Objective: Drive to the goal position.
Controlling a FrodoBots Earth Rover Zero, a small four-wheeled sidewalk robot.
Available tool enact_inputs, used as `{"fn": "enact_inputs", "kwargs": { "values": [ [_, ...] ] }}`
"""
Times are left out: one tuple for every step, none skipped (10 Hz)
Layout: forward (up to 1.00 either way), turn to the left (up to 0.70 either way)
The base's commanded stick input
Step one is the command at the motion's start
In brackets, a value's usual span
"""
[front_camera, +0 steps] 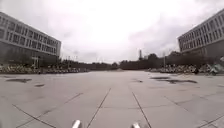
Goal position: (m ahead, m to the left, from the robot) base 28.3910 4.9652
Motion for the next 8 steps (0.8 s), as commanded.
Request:
{"fn": "enact_inputs", "kwargs": {
  "values": [
    [0.70,0.00],
    [0.70,0.00],
    [0.70,0.00],
    [0.70,0.00],
    [0.70,0.00],
    [0.70,0.00],
    [0.70,0.00],
    [0.70,0.00]
  ]
}}
